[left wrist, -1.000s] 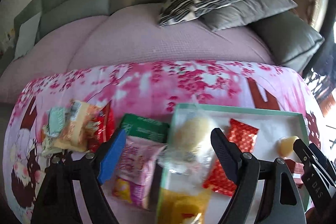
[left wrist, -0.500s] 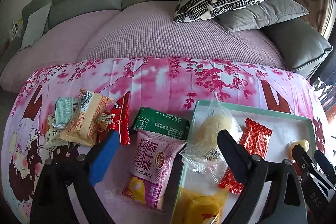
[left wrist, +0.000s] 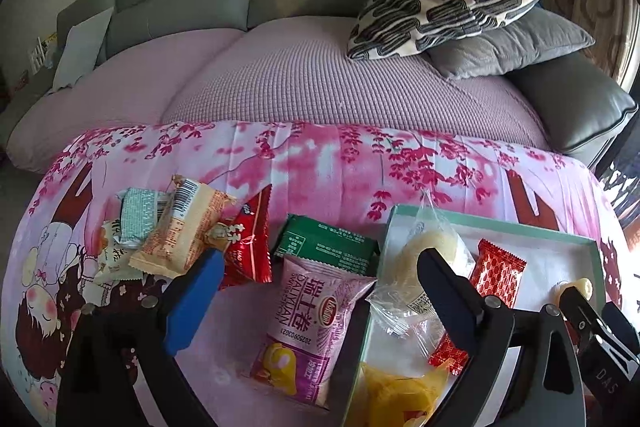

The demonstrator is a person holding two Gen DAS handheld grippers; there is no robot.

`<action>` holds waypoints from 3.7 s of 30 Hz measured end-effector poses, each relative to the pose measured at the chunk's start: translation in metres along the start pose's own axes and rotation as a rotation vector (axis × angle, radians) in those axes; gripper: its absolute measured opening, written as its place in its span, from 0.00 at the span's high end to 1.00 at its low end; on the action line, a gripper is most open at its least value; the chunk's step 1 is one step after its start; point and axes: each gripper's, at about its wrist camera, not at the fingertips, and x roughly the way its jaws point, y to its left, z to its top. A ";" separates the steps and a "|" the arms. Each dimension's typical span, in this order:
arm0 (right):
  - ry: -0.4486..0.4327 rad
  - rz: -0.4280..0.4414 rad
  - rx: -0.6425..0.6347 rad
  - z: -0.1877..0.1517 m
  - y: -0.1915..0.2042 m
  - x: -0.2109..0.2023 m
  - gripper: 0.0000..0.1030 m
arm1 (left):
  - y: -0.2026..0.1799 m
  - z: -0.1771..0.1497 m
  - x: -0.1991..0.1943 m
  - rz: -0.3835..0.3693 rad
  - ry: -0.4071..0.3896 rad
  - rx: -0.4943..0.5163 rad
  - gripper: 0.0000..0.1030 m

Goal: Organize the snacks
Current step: 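Move both tools back over the remaining snack pile, then grasp the beige barcode bread bag with the left gripper while the right grasps the pink Daliyuan bag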

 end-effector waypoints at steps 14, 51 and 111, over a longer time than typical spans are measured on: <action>-0.051 0.130 -0.005 0.002 0.033 -0.014 0.00 | 0.056 -0.010 -0.021 0.009 -0.091 0.004 0.05; -0.005 0.217 -0.286 -0.044 0.189 -0.027 0.00 | 0.189 -0.026 0.015 -0.063 0.028 -0.222 0.05; 0.159 0.286 -0.302 -0.076 0.204 0.003 0.61 | 0.149 -0.032 0.030 -0.207 0.072 -0.143 0.71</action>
